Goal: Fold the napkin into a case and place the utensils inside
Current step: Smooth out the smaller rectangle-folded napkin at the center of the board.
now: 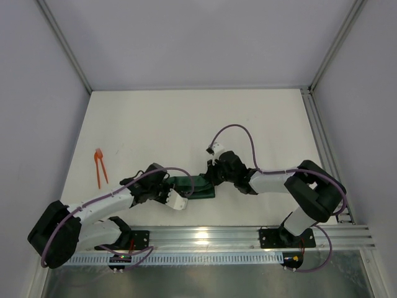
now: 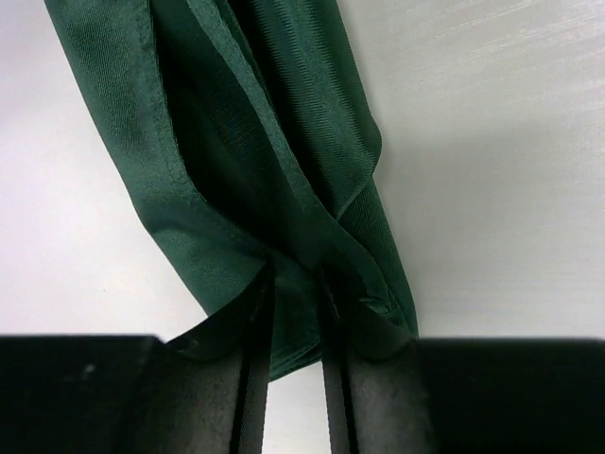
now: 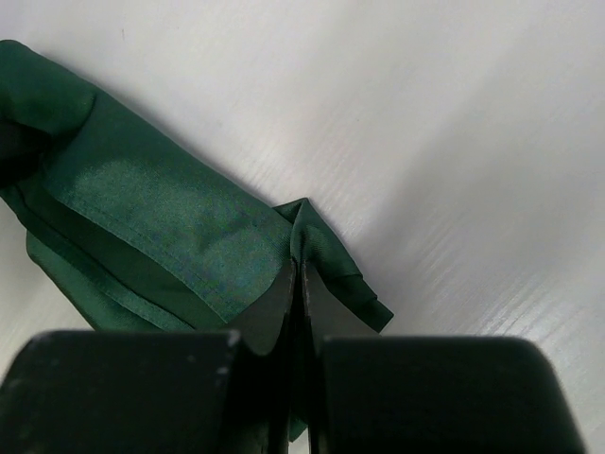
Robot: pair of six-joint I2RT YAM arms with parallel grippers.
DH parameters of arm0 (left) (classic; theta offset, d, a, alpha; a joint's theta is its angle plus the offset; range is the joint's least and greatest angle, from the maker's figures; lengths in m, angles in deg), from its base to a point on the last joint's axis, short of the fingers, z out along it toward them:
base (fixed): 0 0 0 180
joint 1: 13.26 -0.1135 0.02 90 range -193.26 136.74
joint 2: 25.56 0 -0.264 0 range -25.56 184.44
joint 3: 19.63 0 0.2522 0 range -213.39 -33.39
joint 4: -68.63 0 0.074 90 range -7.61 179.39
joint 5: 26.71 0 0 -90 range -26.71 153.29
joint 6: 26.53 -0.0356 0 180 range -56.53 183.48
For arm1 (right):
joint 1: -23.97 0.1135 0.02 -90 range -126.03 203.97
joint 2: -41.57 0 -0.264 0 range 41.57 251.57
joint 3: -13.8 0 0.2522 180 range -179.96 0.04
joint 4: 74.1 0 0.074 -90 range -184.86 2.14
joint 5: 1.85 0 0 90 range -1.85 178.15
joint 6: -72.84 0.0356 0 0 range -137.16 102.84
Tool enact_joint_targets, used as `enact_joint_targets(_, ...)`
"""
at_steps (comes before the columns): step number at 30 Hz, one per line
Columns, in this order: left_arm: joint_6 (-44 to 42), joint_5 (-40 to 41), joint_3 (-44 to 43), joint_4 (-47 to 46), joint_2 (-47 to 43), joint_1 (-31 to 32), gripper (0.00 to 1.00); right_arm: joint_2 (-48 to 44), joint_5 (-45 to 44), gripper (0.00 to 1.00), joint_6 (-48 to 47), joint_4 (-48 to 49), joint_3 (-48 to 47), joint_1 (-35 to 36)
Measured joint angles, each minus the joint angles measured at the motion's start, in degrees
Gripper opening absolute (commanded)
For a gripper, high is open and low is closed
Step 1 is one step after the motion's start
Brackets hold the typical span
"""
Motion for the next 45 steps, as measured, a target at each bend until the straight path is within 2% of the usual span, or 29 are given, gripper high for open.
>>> enact_joint_targets(2, 0.9, 0.0, 0.0, 0.0, 0.2, 0.2, 0.19, 0.0, 0.2, 0.04, -0.4, 0.0, 0.0, -0.3)
enact_joint_targets(6, 2.6, -0.1, -0.1, 0.2, 0.3, 0.4, 0.00, 0.0, 0.7, 0.04, -1.2, -0.7, -0.4, -0.8)
enact_joint_targets(14, 7.3, -0.1, -0.6, 0.2, 0.7, 0.6, 0.00, -1.3, 1.0, 0.28, -3.4, -3.5, -1.7, -0.8)
enact_joint_targets(16, 8.4, -0.1, -0.6, 0.1, 0.6, 0.6, 0.00, -3.3, 1.1, 0.38, -4.2, -5.0, -1.7, -0.8)
enact_joint_targets(19, 9.0, -0.6, -0.6, 0.2, -0.4, 0.6, 0.00, -6.3, 1.9, 0.42, -6.1, -6.9, -2.4, -0.8)
enact_joint_targets(25, 10.0, -1.3, -0.6, 0.5, -1.7, 0.6, 0.00, -5.7, 3.7, 0.42, -8.5, -8.9, -8.2, -0.6)
enact_joint_targets(34, 10.1, -1.7, -0.6, 2.2, -2.4, 0.6, 0.00, 2.9, 7.8, 0.41, -6.6, -7.1, -14.6, 4.3)
enact_joint_targets(40, 10.3, -2.8, -0.6, 4.3, -4.1, 0.6, 0.00, 9.0, 10.1, 0.27, -2.4, -5.5, -14.6, 5.3)
enact_joint_targets(45, 10.4, -4.8, -0.9, 6.8, -4.9, 0.6, 0.00, 9.7, 10.2, 0.20, -0.2, -4.3, -12.6, 6.4)
